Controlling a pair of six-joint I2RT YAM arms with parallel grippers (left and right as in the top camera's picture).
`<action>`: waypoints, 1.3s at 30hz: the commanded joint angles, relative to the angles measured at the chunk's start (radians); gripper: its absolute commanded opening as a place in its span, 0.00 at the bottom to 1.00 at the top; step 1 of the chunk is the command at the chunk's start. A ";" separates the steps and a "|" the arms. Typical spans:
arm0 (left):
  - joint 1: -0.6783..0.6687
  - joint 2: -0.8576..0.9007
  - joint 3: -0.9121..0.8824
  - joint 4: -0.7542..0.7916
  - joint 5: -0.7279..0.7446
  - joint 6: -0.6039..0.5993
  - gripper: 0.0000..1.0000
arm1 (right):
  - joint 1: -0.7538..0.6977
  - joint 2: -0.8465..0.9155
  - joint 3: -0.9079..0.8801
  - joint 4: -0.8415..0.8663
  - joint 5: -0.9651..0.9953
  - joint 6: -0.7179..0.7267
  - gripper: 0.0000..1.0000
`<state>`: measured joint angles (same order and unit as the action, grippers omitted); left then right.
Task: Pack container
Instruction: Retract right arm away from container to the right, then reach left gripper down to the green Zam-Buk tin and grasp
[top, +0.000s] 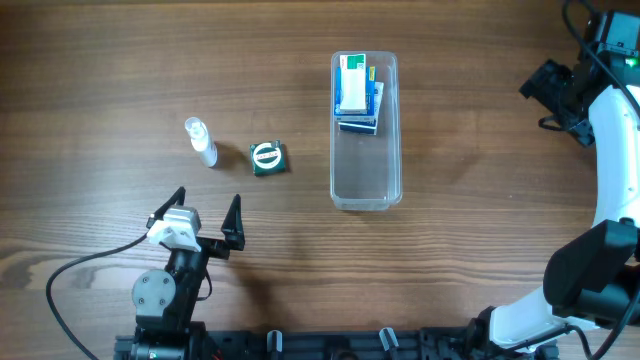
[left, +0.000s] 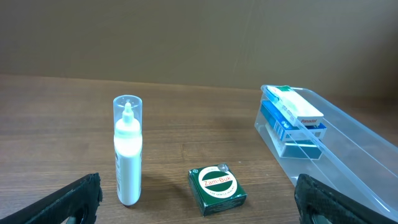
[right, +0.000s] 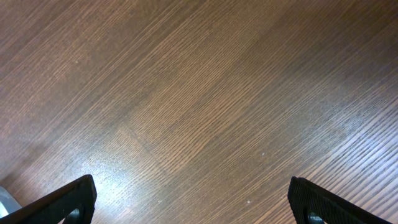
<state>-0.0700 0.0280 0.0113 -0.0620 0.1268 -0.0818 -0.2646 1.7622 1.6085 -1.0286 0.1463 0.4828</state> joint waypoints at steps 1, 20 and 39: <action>0.008 -0.003 -0.006 -0.003 -0.009 -0.009 1.00 | 0.005 0.015 -0.008 0.024 -0.013 0.015 1.00; 0.008 0.137 0.494 -0.248 0.243 0.038 1.00 | 0.005 0.015 -0.008 0.101 -0.013 0.015 1.00; 0.007 1.367 1.560 -1.250 0.241 -0.041 1.00 | 0.005 0.015 -0.008 0.101 -0.013 0.015 1.00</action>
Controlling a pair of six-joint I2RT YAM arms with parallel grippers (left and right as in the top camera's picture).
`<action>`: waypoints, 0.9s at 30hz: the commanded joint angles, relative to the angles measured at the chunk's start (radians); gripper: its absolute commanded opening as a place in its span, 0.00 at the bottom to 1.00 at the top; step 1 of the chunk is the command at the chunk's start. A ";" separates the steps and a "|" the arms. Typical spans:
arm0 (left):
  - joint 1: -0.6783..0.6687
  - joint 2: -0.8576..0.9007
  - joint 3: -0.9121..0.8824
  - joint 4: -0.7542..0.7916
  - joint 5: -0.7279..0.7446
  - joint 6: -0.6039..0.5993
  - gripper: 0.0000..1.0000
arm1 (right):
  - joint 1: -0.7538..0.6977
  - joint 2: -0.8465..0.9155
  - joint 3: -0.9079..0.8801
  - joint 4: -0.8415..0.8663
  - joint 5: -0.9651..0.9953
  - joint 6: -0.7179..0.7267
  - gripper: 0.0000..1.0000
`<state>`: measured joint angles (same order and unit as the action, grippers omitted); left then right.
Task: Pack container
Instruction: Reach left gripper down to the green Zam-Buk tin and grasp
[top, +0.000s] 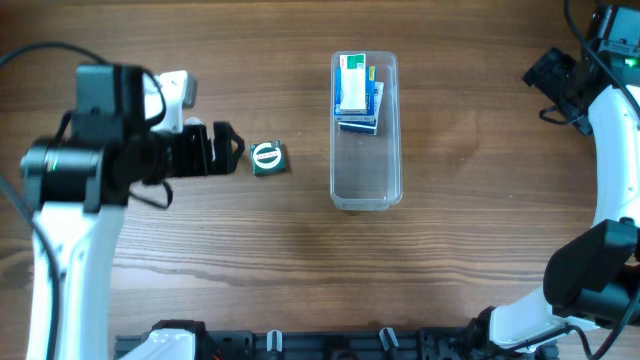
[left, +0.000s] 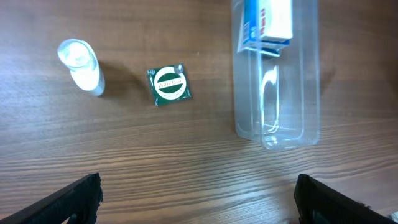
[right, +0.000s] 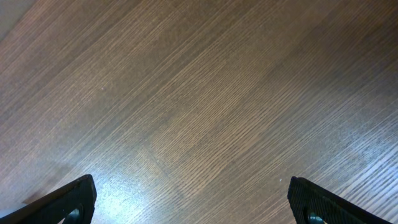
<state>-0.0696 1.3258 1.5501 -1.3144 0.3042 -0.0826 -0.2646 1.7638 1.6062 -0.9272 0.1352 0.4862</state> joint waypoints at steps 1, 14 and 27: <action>0.006 0.093 0.021 0.000 0.140 -0.067 1.00 | 0.005 0.014 -0.006 0.000 -0.002 0.011 1.00; -0.217 0.344 0.021 0.014 -0.279 -0.497 1.00 | 0.005 0.014 -0.006 0.000 -0.002 0.011 1.00; -0.230 0.612 0.021 0.213 -0.298 -0.392 1.00 | 0.005 0.014 -0.006 0.000 -0.002 0.012 1.00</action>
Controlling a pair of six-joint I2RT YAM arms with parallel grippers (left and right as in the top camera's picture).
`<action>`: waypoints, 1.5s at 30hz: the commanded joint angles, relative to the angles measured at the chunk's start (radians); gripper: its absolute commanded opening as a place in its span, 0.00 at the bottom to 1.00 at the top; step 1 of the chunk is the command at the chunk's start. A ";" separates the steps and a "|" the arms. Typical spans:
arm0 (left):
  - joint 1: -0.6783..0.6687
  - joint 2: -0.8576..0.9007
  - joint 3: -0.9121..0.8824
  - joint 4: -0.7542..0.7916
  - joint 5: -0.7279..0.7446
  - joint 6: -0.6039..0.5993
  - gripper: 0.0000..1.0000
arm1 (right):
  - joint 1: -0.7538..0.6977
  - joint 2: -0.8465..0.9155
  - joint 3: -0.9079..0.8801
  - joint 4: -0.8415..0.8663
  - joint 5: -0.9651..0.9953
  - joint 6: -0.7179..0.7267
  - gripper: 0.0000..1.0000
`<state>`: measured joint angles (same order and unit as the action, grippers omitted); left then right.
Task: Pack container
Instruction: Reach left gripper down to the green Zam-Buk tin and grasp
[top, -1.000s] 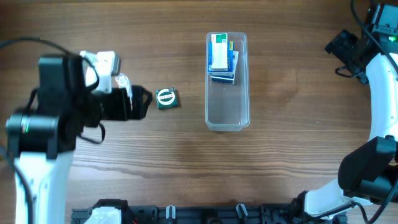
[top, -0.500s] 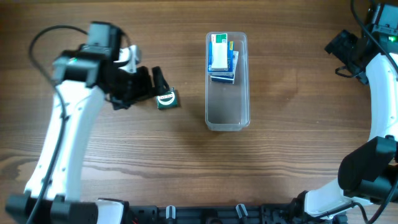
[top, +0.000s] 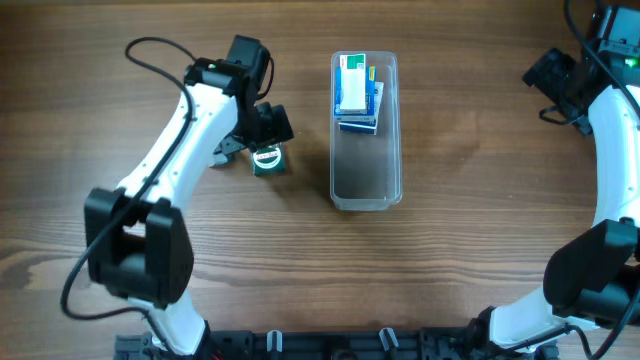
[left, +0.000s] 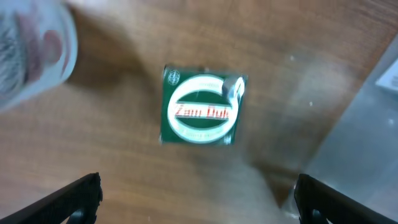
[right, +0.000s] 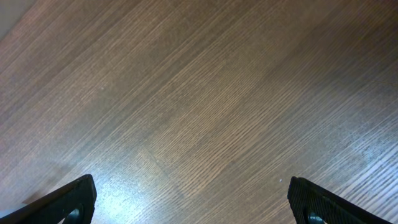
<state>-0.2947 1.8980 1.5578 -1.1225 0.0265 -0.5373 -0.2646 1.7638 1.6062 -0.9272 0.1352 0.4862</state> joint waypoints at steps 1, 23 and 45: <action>-0.004 0.050 0.013 0.024 -0.025 0.065 1.00 | 0.005 0.014 -0.006 0.000 -0.002 0.011 1.00; -0.005 0.222 0.013 0.059 -0.028 0.111 1.00 | 0.005 0.014 -0.006 0.000 -0.002 0.012 1.00; -0.035 0.234 0.012 0.090 -0.029 0.110 1.00 | 0.005 0.014 -0.006 0.000 -0.002 0.012 1.00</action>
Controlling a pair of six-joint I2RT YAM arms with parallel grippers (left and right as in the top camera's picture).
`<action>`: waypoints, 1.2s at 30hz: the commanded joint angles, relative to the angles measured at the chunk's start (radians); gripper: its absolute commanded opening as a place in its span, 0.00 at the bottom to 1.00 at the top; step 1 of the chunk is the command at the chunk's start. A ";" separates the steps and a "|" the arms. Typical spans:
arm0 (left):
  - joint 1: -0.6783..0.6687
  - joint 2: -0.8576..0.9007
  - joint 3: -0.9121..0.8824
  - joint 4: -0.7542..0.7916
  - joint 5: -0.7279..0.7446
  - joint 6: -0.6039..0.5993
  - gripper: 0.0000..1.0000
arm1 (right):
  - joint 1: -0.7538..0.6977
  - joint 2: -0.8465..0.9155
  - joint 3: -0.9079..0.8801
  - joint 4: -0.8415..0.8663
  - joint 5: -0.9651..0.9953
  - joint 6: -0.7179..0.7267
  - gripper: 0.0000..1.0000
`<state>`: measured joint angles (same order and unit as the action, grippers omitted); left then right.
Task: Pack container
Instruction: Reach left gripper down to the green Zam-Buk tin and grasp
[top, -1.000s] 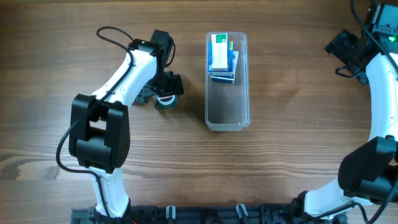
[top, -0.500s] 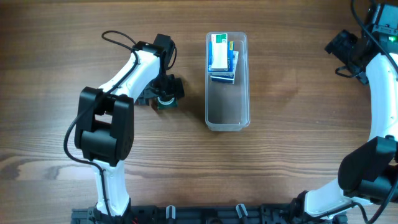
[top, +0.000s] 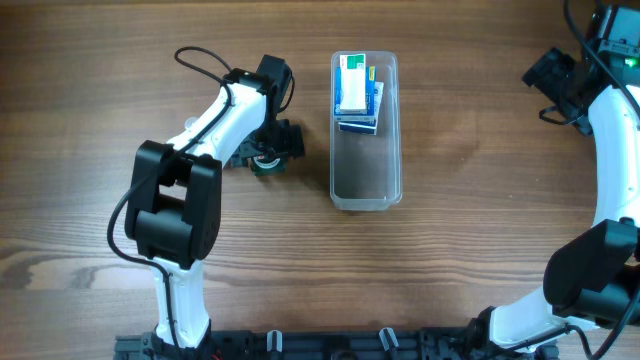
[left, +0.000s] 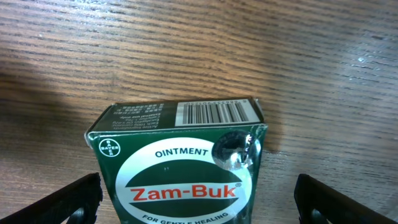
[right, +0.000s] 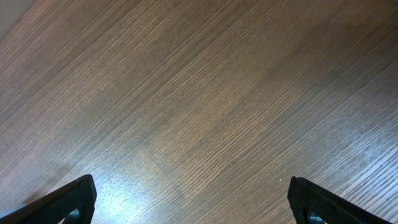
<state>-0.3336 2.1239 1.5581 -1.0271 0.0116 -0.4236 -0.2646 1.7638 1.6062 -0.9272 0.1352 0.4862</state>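
Note:
A green Zam-Buk ointment box (left: 180, 168) lies flat on the wood, left of the clear container (top: 388, 150). My left gripper (top: 266, 152) is down over the box and open. Its two dark fingers (left: 68, 205) stand either side of the box without touching it, and the box fills the space between them. In the far end of the container lie stacked blue and white boxes (top: 355, 95). My right gripper (top: 555, 85) hangs open at the far right over bare wood, holding nothing. The white bottle does not show in any view.
The near half of the container (top: 365, 185) holds nothing. The left arm's cable (top: 195, 60) loops over the table behind the arm. The right arm's white links (top: 615, 150) run down the right edge of the table.
My left gripper has come down closer to the green box. The box now fills the wrist view between the open fingers. The right arm has not moved.
My left arm was at the table's front edge, open, facing the bottle and the green box. Then it was high over the left of the table, then above the green box, and now low around it. The right gripper stayed open at the far right.

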 joint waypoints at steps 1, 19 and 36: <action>0.005 0.008 0.010 -0.005 -0.014 -0.003 1.00 | 0.005 0.014 -0.006 0.000 -0.002 0.012 1.00; 0.005 0.010 -0.035 0.004 -0.013 -0.037 1.00 | 0.005 0.014 -0.006 0.000 -0.002 0.011 1.00; 0.005 0.010 -0.047 0.059 -0.032 -0.025 1.00 | 0.005 0.014 -0.006 0.000 -0.002 0.012 1.00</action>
<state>-0.3336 2.1239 1.5208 -0.9791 0.0032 -0.4500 -0.2646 1.7638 1.6062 -0.9272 0.1352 0.4862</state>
